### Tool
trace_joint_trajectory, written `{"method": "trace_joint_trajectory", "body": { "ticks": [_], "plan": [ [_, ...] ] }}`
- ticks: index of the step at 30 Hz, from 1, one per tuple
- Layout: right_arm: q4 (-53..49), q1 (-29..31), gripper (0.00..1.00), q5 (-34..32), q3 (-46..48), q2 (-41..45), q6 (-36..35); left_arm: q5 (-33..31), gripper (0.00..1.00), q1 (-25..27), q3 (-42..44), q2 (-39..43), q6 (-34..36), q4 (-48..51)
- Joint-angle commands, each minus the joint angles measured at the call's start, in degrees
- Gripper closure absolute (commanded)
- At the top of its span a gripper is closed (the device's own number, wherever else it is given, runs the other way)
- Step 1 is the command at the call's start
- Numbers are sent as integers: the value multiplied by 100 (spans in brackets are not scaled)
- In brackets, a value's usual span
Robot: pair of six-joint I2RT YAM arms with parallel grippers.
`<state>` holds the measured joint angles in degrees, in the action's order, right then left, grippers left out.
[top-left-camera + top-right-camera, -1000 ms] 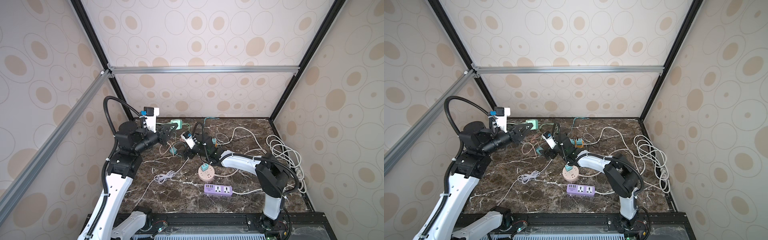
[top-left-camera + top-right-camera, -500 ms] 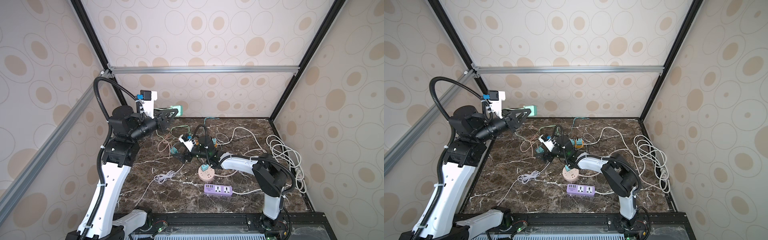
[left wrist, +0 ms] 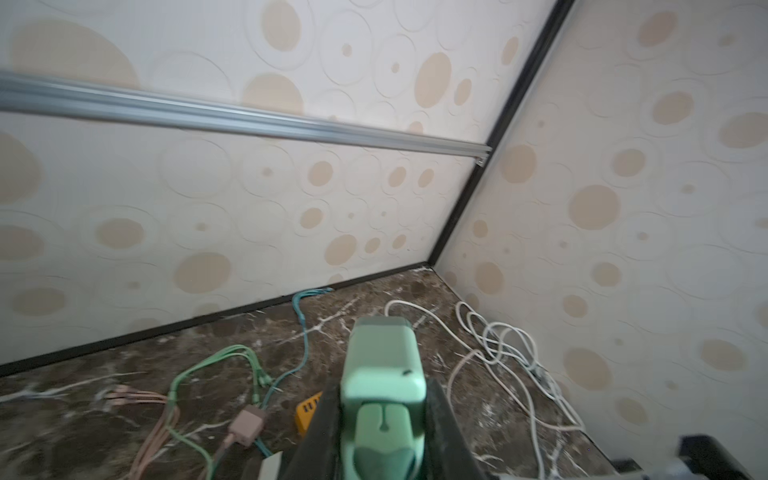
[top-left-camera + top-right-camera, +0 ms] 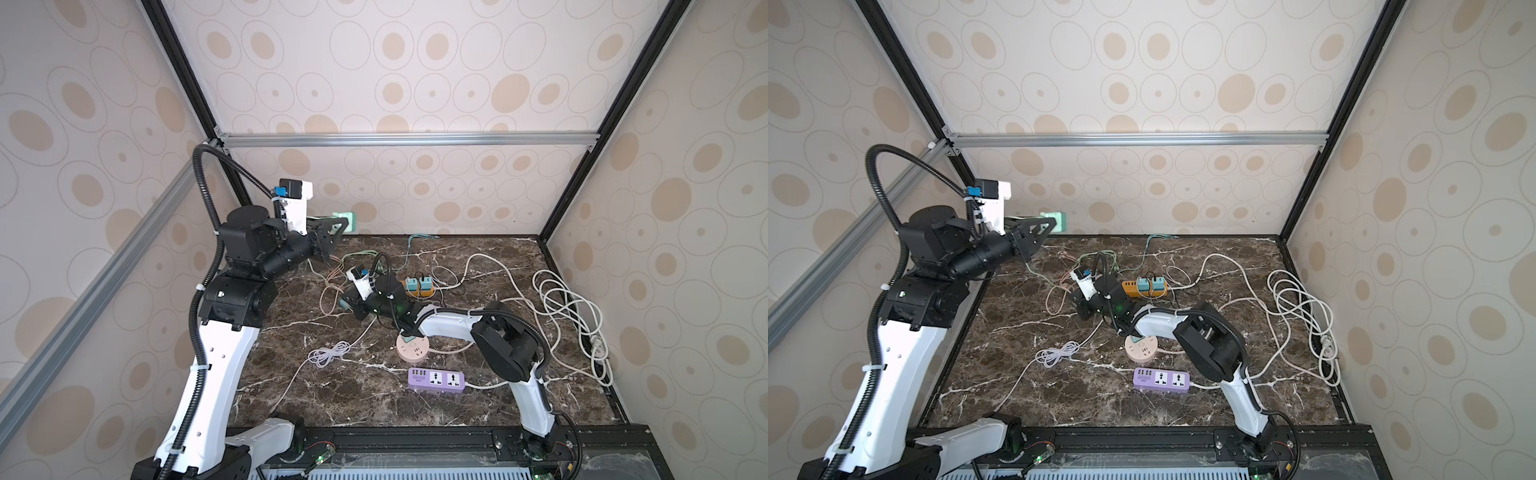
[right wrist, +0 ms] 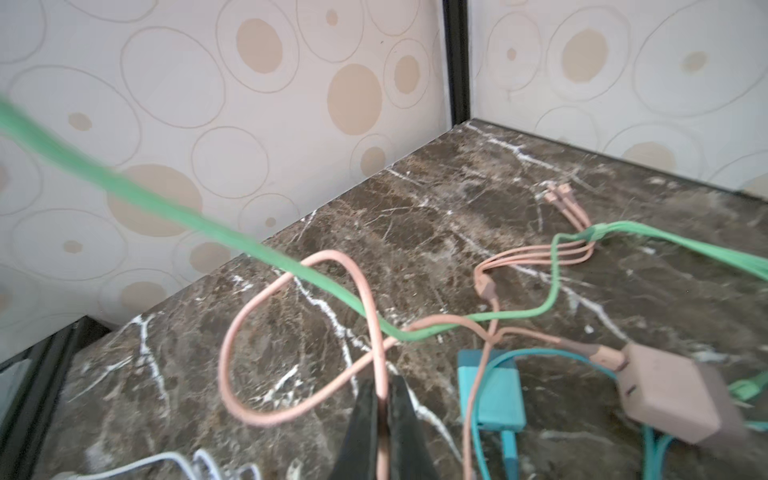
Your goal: Insert the plug
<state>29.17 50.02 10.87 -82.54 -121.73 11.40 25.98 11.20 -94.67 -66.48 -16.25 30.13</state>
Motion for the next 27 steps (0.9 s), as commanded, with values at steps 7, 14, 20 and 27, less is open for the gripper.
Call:
{"method": "trace_joint_trajectory", "body": {
  "ticks": [7,14,20,27],
  "plan": [
    [-2200,-925,100,-1166,-1985,-803,1020,-3291,100,-65,-2151,776,1067,481],
    [-3035,-946,100,-1081,-3205,-1504,803,-3617,100,-39,-2125,1040,1158,181],
    [-3054,-911,80,-451,-3069,-1392,169,-3021,100,-39,-1495,690,968,255],
    [-2096,-688,35,-170,-1618,-519,-1442,-2250,100,-40,-1343,332,739,175]
  ]
}}
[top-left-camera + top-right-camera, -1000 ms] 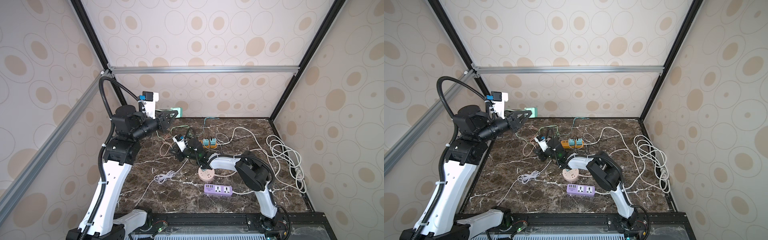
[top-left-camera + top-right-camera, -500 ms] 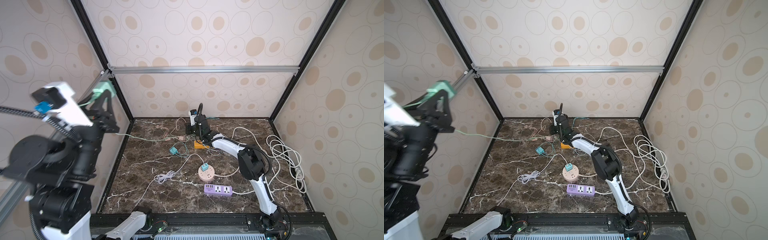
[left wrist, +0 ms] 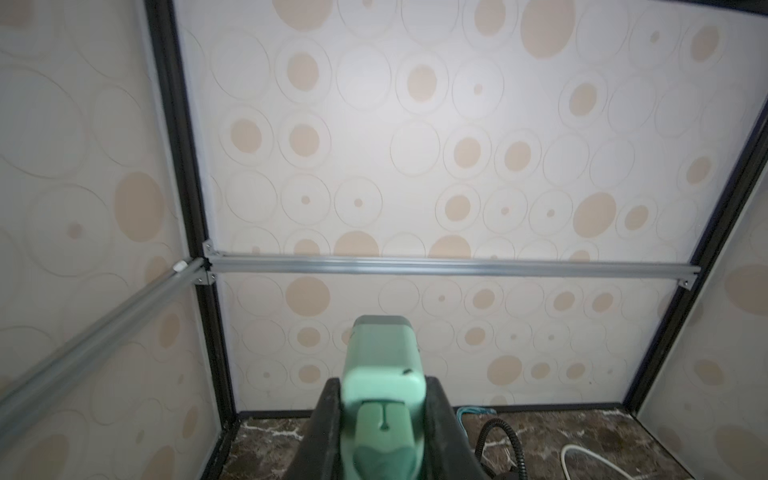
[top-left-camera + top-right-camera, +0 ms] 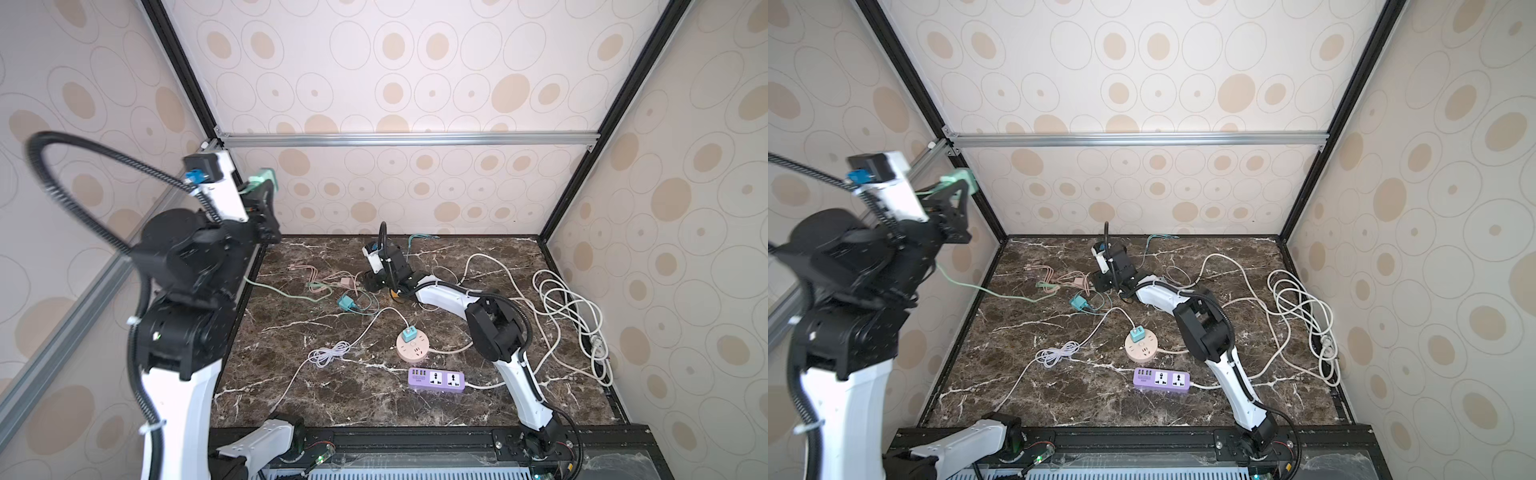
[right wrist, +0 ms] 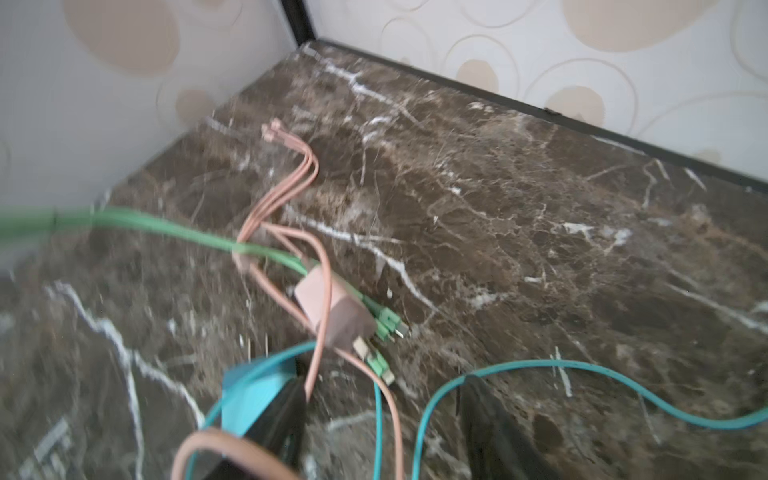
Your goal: Insert the plug
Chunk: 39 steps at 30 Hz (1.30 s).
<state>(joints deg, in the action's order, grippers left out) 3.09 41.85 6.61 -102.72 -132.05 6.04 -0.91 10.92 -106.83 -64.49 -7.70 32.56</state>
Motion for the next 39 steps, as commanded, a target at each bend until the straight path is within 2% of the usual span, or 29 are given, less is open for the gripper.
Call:
{"method": "trace_joint_trajectory", "body": {
  "ticks": [1,3,4,5,10,17,20,25,30,34,36,37,38,39],
  "plan": [
    [736,166,31,313,654,630,-1093,455,100,-16,-152,101,-110,-62],
    [1025,235,23,579,1018,786,-1355,476,100,-19,-201,50,-106,-65],
    [1171,266,5,839,1178,840,-1487,514,100,-3,-243,20,-105,-48],
    [1336,305,0,1038,1307,877,-1585,537,100,-19,-304,-22,-111,-8],
    [1944,542,0,1437,1400,749,-1759,570,100,-18,-717,-145,-144,57],
    [2600,703,0,436,1407,715,-1897,83,100,-19,-1247,-120,92,120],
    [2514,716,0,1231,1200,582,-1905,187,100,-19,-1337,-90,70,91],
    [2913,936,0,1675,439,-214,-1779,506,100,-19,-1483,-55,-44,47],
    [2822,1048,0,1004,-1049,-1244,-1208,678,100,-19,-1646,-65,-108,137],
    [2417,1096,0,601,-2764,-2320,-748,654,100,-19,-1580,46,-126,119],
    [2130,1138,4,364,-3858,-2949,-609,610,100,-19,-1529,121,-119,121],
    [2056,1163,10,255,-4333,-3245,-562,584,100,-17,-1502,144,-109,118],
    [2005,1169,21,183,-4680,-3448,-477,550,100,-16,-1483,171,-104,128],
    [1974,1172,42,140,-4987,-3595,-331,505,100,-13,-1448,198,-91,133]
  ]
}}
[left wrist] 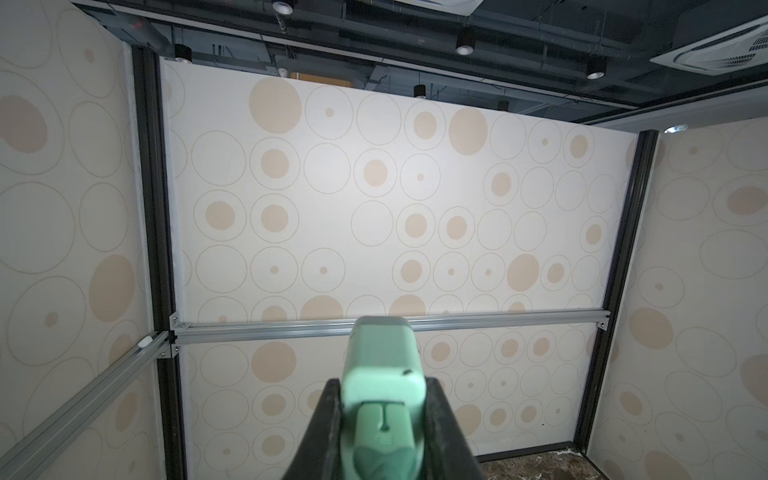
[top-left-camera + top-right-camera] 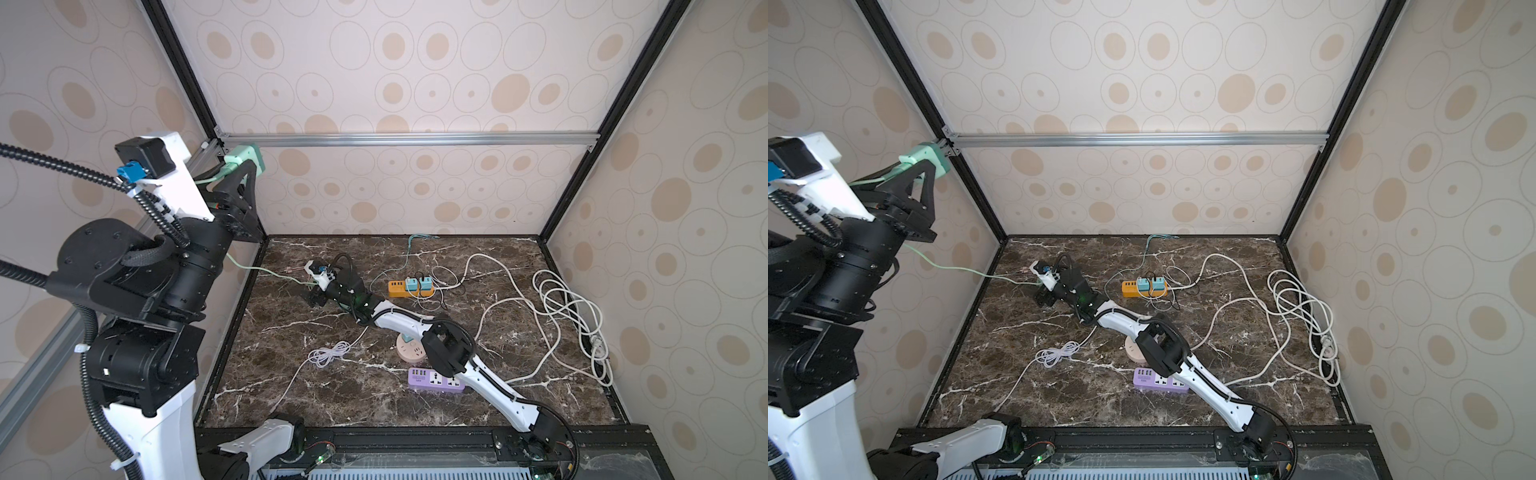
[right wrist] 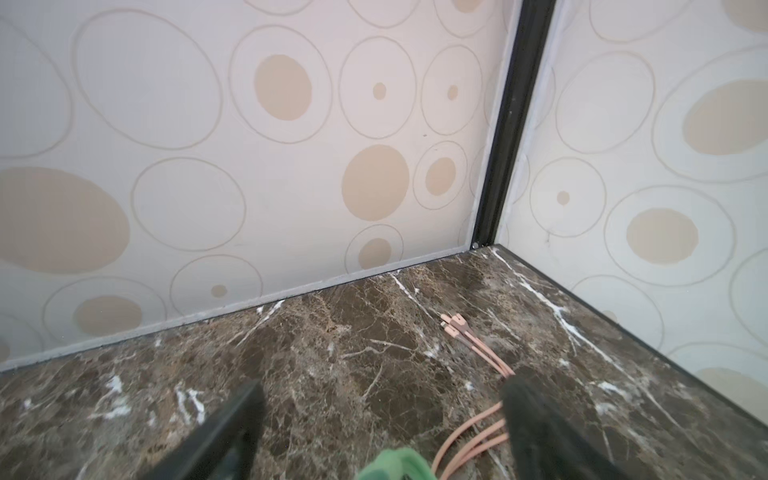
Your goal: Insert the plug
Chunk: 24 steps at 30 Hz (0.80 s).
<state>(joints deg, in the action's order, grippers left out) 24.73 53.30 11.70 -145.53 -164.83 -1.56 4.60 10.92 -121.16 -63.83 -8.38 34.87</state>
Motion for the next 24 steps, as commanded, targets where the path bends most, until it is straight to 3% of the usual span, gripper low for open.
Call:
{"method": "trace_joint_trajectory", "body": {
  "ticks": [1,3,6,11,14,19,24],
  "plan": [
    [-196,23,64,-379,-831,-328,479,-94,100,-17,27,166,-7,-82],
    [-143,23,86,-400,-647,-62,414,-199,100,-19,174,232,11,-92],
    [122,-11,100,-306,208,720,213,-290,100,-13,464,338,30,-170],
    [368,-176,100,421,1608,2193,252,-468,100,-19,993,448,163,-370],
    [323,-265,100,579,1766,2625,335,-385,100,-19,1273,445,249,-516],
    [383,-439,100,581,1453,2852,1101,761,100,-21,1309,242,282,-524],
    [340,-525,100,348,1567,3247,1139,1282,100,-23,1386,248,315,-501]
  ]
}}
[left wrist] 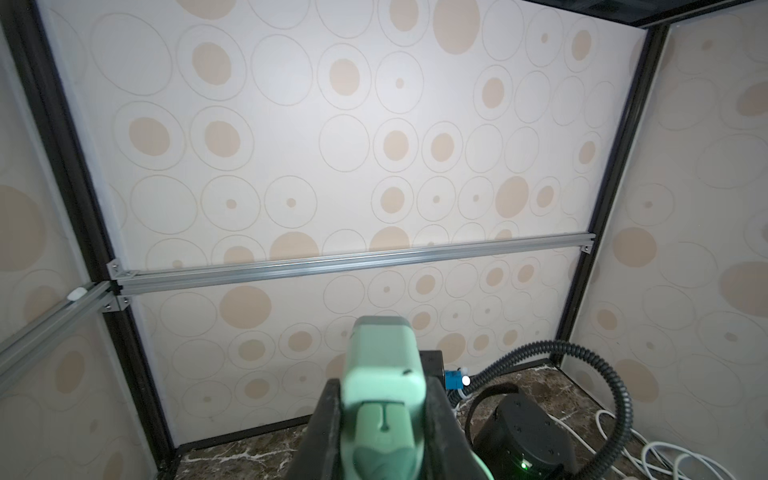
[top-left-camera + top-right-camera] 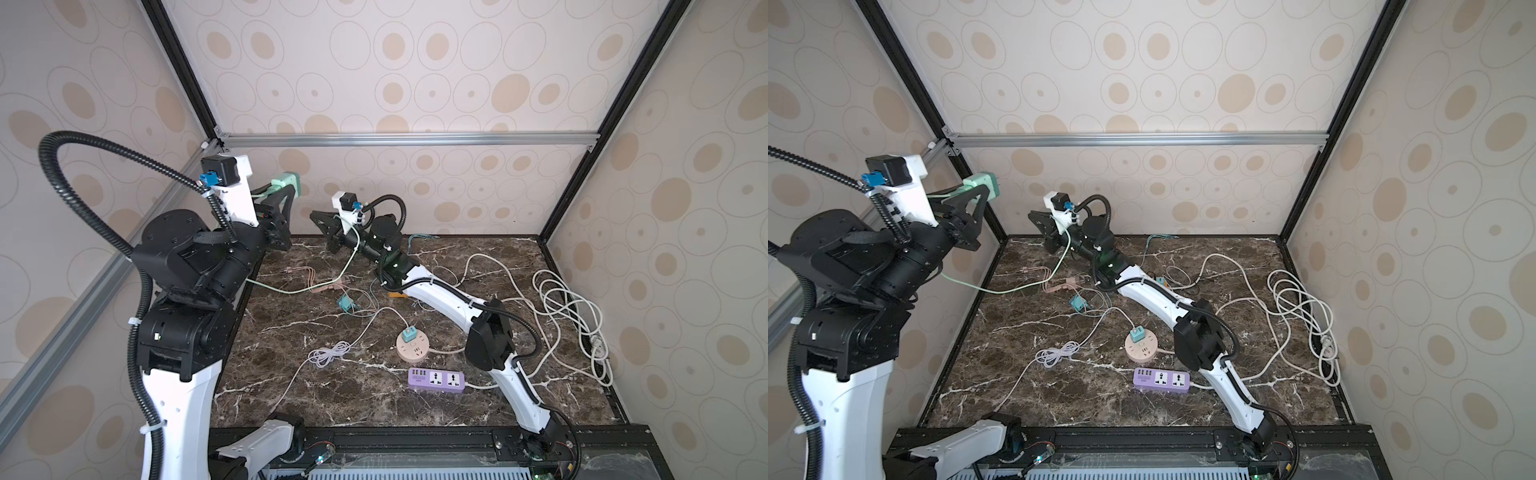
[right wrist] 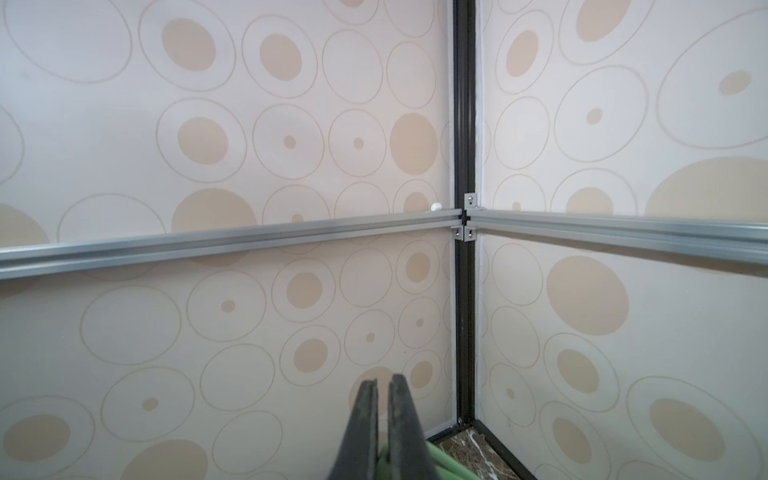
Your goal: Insert the plug
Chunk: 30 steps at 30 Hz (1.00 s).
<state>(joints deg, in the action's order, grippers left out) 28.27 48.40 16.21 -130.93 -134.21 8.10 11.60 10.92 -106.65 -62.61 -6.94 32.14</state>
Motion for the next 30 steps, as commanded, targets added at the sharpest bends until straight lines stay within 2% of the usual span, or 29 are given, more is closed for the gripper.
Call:
{"method": "trace_joint_trajectory", "body": {
  "ticks": [1,7,9,13,18,23,26,30],
  "plan": [
    [6,-55,100,-161,276,327,107,753,100,-11,-17,120,150,-211],
    [376,-354,100,-154,2122,1618,124,2109,100,-15,45,-12,18,-32],
    [227,-488,100,-49,2802,2155,-53,2669,100,-23,140,-63,-183,-92],
    [-356,-719,100,-422,4083,3267,-564,3764,100,-11,570,-145,-709,-506],
    [-1316,-1240,100,-944,5082,4276,-706,4028,100,-10,877,-200,-811,-641],
    [-2301,-2128,100,-1080,5472,4842,-370,4200,100,198,1222,-260,-998,-797],
    [-2844,-2729,100,-1003,5490,4963,-170,3966,100,611,1398,-353,-983,-803],
    [-3254,-3475,100,-804,5548,5045,-56,3428,100,1419,1418,-624,-760,-735]
  ]
}}
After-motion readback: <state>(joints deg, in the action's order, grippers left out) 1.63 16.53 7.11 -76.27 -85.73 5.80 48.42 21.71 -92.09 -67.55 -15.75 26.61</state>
